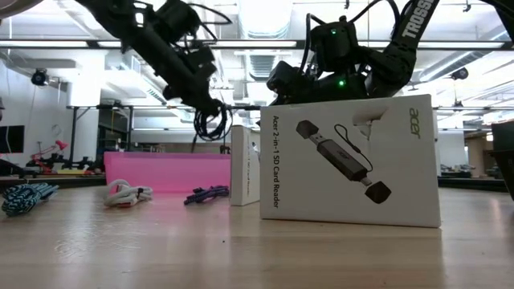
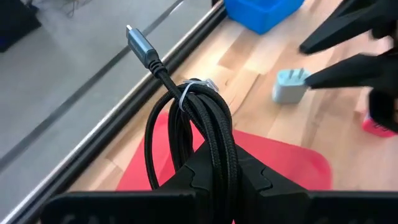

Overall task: Pick and place items into bin
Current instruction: Put the black cable wire into the pink bin

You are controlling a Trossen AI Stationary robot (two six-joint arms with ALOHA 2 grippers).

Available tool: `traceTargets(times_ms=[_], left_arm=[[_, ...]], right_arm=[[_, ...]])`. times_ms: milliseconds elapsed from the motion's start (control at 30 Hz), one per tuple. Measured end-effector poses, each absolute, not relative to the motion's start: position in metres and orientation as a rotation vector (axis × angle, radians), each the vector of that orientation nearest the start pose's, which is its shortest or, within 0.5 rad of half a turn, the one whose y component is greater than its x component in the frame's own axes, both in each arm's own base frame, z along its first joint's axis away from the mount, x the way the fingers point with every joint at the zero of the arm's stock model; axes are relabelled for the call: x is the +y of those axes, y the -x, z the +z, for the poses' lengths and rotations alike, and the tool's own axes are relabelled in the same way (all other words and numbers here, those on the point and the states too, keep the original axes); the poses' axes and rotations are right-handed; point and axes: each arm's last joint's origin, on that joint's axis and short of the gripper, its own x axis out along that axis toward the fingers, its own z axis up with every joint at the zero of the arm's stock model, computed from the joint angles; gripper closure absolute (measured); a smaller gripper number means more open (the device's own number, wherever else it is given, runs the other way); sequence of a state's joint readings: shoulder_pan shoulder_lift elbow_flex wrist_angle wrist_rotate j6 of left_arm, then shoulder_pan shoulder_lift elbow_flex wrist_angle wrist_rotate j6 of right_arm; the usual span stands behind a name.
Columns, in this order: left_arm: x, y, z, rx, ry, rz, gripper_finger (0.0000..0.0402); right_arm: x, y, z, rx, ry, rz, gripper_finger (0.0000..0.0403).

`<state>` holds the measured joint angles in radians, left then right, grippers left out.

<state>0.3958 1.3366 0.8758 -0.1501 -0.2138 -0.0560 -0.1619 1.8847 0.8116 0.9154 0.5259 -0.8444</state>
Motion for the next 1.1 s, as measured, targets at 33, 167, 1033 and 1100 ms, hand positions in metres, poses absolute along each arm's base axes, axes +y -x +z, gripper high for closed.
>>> traceTargets(times_ms=[33,167,1033,1100], left_arm=[[0.117,-0.262,0.248,0.61,0.126,0.614,0.0391],[0.123,-0.273,0.241,0.628,0.156,0.624,0.0391],[0.146,-0.299,0.22,0.833,0.183,0.653,0.0391],[0.146,-0.299,0.22,0.832,0.183,0.653,0.0391]], right_arm=[[-0.073,-0.356,0.153,0.439,0.837,-0.579,0.0299],[-0.073,-0.356,0.153,0.439,0.837,-0.579,0.0298],[-0.074,-0.354,0.153,0.468,0.841,-0.634,0.0312],[-0.074,-0.354,0.153,0.468,0.841,-0.634,0.0312]])
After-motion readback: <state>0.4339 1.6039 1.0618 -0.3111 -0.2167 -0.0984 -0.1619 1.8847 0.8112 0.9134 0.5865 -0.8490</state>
